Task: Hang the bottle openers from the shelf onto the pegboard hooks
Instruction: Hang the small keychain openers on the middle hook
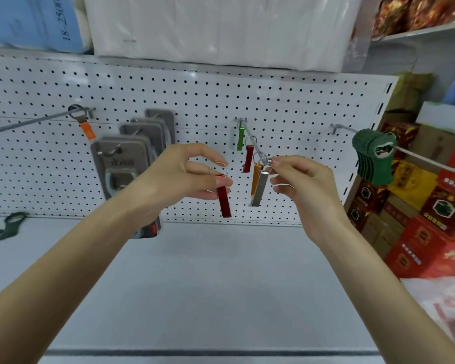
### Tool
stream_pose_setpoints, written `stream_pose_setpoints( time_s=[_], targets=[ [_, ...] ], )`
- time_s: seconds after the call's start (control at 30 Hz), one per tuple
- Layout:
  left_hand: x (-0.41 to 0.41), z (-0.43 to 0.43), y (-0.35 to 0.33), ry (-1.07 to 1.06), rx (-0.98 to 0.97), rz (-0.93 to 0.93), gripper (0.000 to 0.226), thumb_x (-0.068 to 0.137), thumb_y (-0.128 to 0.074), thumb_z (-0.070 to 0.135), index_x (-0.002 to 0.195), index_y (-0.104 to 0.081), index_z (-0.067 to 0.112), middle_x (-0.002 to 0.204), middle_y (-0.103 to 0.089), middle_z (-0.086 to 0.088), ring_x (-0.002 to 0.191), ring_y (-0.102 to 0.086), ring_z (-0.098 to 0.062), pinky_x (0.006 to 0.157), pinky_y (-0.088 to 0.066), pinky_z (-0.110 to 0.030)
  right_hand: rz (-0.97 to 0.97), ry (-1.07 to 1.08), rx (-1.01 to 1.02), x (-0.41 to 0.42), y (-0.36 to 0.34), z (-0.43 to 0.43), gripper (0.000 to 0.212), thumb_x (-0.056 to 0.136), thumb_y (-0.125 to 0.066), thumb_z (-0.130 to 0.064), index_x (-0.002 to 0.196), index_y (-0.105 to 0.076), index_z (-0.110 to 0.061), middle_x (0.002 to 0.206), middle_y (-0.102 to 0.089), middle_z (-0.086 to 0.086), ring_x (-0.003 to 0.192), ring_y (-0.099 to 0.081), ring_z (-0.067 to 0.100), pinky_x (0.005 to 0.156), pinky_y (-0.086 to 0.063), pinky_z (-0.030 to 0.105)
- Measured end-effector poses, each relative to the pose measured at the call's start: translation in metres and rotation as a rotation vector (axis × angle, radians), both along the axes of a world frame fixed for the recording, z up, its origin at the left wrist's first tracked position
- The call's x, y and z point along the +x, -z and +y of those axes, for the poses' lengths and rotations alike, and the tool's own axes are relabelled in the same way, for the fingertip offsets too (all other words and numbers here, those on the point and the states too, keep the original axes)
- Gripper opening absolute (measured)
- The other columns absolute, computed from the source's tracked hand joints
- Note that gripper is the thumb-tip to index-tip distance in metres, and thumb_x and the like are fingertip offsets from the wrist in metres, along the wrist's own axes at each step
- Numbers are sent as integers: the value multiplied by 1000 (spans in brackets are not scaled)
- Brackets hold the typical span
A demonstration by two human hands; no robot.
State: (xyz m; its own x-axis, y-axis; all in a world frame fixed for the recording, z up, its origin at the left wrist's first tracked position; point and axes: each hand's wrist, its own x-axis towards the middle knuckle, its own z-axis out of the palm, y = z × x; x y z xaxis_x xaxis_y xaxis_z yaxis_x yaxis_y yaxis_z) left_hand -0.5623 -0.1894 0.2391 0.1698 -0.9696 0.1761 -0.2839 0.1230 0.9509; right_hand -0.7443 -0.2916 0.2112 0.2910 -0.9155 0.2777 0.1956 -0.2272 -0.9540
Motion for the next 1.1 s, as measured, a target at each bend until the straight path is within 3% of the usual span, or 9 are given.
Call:
stream_pose_setpoints(
  time_s=[0.5, 0.63, 0.83, 1.1],
  targets=[
    [-22, 10, -2, 55, -77, 14, 21, 81, -70, 4, 100, -64, 11, 85, -76, -9, 82, -74, -21, 70, -59, -25, -4, -67, -63, -24, 12, 21, 10, 83, -69, -14, 79, -76, -18, 75, -71, -1, 66, -63, 9, 61, -50, 18],
    [-32, 13, -2, 69, -85, -13, 20, 81, -70, 2, 96, -64, 14, 82, -76, -8, 79, -74, -19, 66, -57, -21, 27, -103, -122, -25, 10, 37, 5, 76, -71, -22, 77, -76, -21, 75, -72, 0, 66, -64, 8, 60, -51, 18],
    [-48, 18, -1, 103, -105, -73, 21, 78, -72, 3, 93, -64, 16, 81, -76, -11, 77, -74, -19, 68, -59, -24, 150, -143, -215, -27, -10, 43, 23, 63, -71, -39, 72, -76, -19, 72, -70, 4, 63, -59, 7, 56, -48, 17],
    [-56, 13, -1, 97, -108, -106, 23, 80, -71, 1, 99, -62, 9, 81, -76, -9, 76, -74, -15, 66, -57, -21, 208, -145, -226, -27, -15, 36, 12, 75, -75, -19, 64, -74, -18, 63, -67, -5, 53, -44, 3, 50, -37, 13]
  ],
)
